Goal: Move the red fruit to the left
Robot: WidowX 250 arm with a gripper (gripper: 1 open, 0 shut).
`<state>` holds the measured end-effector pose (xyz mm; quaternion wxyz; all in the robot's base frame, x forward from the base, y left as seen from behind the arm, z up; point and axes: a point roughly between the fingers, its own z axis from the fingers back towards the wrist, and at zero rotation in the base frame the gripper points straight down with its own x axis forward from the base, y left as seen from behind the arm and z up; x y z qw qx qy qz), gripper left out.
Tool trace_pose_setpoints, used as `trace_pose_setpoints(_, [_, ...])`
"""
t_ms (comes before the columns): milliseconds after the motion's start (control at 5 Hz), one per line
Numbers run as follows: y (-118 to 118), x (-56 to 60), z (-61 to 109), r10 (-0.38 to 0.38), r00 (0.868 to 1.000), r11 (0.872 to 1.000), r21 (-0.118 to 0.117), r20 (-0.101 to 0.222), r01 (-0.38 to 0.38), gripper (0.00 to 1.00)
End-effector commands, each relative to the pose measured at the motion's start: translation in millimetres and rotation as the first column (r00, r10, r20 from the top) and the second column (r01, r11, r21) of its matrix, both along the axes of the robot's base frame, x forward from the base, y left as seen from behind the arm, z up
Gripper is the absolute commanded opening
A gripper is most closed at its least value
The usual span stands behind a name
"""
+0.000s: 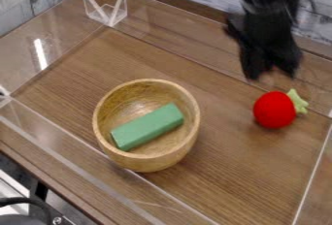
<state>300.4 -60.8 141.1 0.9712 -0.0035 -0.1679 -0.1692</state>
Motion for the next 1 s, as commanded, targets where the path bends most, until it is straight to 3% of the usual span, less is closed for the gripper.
trace_pose_setpoints(0, [-4,-6.7,11.1,-0.006,1.000,1.000,-0.013,0.015,0.006,0.00])
trace_pose_setpoints(200, [-10,-1.0,5.0,-0.091,0.996,0.995,-0.031,0.003,0.091,1.00])
trace_pose_setpoints(400, [-16,6.0,-2.3,-0.170,0.985,0.984,-0.047,-0.010,0.169,1.00])
trace_pose_setpoints(800, [-18,5.9,-36.9,-0.164,0.986,0.984,-0.077,-0.039,0.161,1.00])
